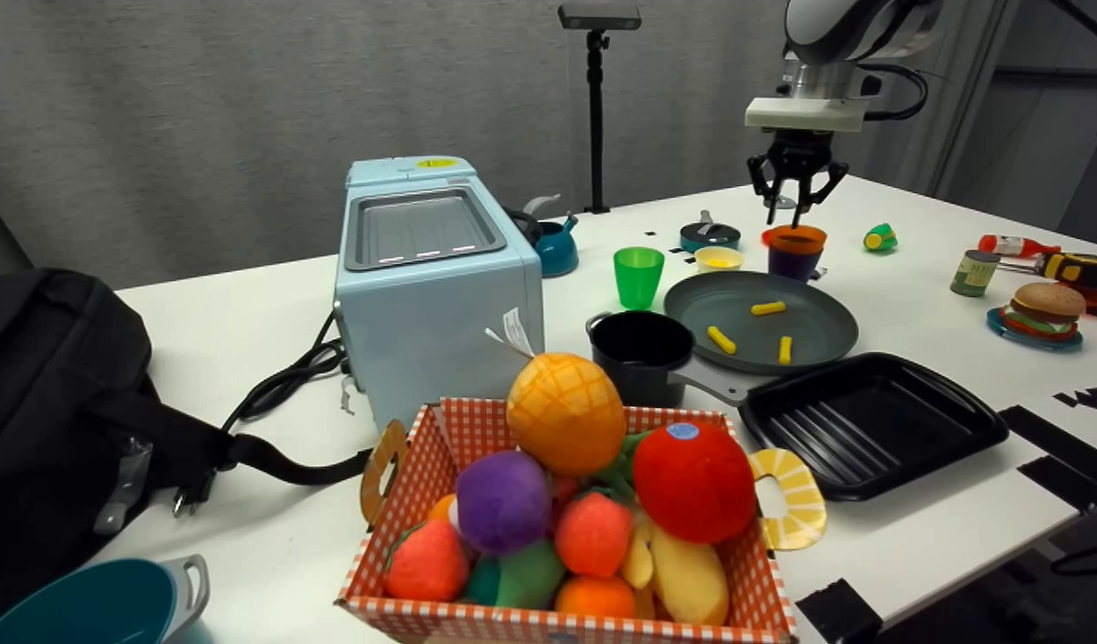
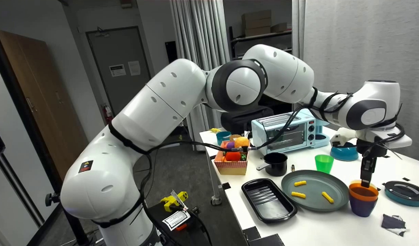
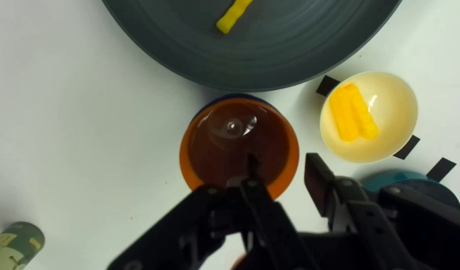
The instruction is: Empty the contents in the orange cup onto the plate then stack it with the blue cup.
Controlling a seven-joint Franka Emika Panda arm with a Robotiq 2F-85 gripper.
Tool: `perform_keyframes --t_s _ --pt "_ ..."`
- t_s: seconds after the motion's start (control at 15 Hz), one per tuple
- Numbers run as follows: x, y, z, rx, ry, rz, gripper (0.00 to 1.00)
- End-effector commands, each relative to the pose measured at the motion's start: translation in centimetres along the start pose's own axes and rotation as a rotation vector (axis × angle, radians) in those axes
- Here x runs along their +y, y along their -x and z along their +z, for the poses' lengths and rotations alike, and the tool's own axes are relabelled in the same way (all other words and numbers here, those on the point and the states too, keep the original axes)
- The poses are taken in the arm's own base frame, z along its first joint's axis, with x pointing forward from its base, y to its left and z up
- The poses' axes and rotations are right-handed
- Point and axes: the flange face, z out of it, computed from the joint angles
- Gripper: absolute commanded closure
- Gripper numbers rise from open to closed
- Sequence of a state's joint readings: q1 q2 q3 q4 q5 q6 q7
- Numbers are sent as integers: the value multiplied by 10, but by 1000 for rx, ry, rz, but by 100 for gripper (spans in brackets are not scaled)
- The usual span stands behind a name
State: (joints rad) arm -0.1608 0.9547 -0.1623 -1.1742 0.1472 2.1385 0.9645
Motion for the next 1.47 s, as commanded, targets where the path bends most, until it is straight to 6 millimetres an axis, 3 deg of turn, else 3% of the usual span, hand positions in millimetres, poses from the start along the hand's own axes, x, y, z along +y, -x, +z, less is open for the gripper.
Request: perform_keyframes --t_s 0.0,0.33,0.53,0.8,1.13,1.4 --pt "-2 -13 -20 -19 -12 13 32" --pt "1 -23 -64 -9 -84 -13 0" --pt "5 -18 -90 -9 -120 -81 0" --pt "16 6 -110 -16 -160 -233 0" --pt "41 44 -115 -41 -188 -422 0" --pt "66 61 -116 -72 -199 -513 0"
